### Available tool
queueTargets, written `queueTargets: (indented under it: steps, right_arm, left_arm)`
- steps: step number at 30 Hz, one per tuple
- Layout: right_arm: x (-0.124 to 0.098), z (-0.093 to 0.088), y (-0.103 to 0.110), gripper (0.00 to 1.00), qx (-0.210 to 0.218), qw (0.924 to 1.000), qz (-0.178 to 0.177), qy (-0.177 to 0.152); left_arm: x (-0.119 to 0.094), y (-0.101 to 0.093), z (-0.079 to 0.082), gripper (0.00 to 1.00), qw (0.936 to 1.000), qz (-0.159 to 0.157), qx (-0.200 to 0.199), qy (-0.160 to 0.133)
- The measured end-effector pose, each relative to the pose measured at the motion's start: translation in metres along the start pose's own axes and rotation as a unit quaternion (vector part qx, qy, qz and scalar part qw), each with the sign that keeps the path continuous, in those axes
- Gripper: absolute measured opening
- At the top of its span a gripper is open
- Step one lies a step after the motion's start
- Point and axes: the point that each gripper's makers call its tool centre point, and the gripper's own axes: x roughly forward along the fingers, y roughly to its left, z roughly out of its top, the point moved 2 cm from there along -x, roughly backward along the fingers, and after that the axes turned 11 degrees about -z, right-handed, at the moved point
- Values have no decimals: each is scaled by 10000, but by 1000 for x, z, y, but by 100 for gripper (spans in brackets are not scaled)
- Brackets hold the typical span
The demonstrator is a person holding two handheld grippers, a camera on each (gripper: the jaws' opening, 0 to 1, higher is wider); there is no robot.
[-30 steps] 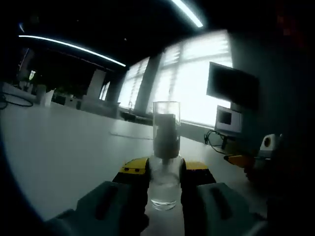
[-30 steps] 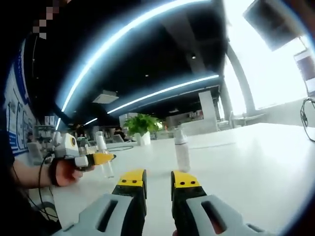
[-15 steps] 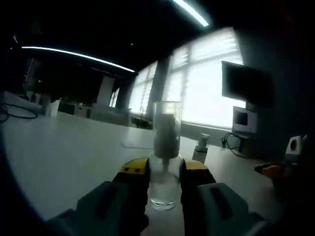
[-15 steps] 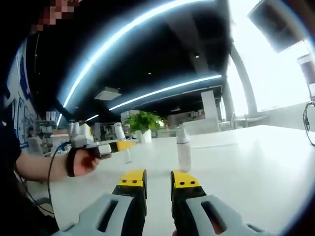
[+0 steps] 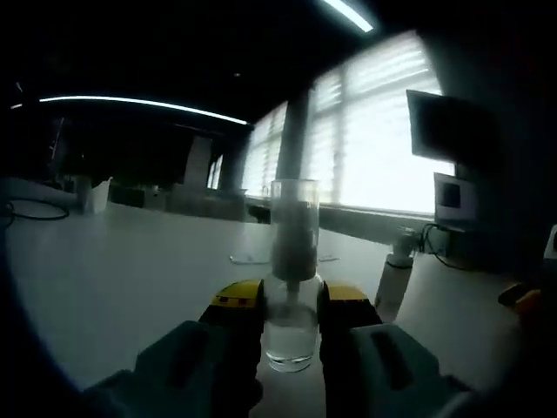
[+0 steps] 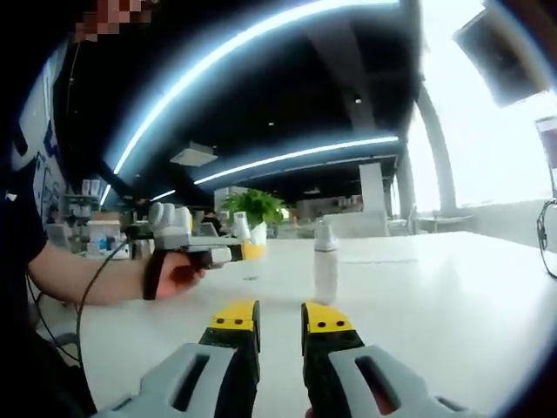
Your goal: Clamp pump bottle remove cover press pump head put on cover
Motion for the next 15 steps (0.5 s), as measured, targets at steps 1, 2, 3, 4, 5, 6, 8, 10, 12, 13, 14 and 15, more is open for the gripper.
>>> queueTargets:
  steps: [1, 2, 3, 4, 5, 6, 8, 10, 12, 13, 14, 15]
  right_arm:
    - [0, 0, 0, 14, -25, 10000, -1, 4]
    - [-1, 0, 0, 14, -59, 10000, -13, -7]
    - [-1, 0, -1, 14, -60, 10000, -16, -15]
    - [0, 0, -1, 14, -44, 10000, -16, -18]
    - [-1, 0, -1, 14, -33, 10000, -23, -21]
    - [-1, 0, -2, 14, -9, 10000, -33, -31]
    - [-1, 1, -4, 14, 65, 10000, -26, -39]
    - [-2, 2, -2, 14, 137, 9999, -15, -56]
    - [-2, 2, -3, 14, 177, 9998, -18, -72]
    - [-2, 2, -4, 14, 184, 9998, -23, -73]
    - [-2, 2, -4, 14, 190, 9998, -23, -77]
    - [-2, 2, -4, 14, 190, 9998, -18, -82]
  left_arm:
    - [1, 0, -1, 16, 10000, 17, -3, 11]
    - [1, 0, -3, 16, 10000, 32, 2, 31]
    - [1, 3, -5, 16, 9999, 108, 35, 58]
    - [-2, 8, -7, 16, 9997, 238, 18, 56]
    - [-2, 10, -8, 16, 9996, 277, -23, 52]
    - [-1, 13, -12, 16, 9995, 302, -75, 58]
    - [2, 15, -11, 16, 9993, 357, -22, 98]
    - [5, 12, -11, 16, 9994, 316, 66, 128]
    - [9, 10, -12, 16, 9993, 306, 133, 177]
    - [9, 11, -12, 16, 9993, 303, 137, 180]
    - [10, 10, -12, 16, 9993, 292, 133, 187]
    - [11, 9, -14, 16, 9993, 284, 141, 195]
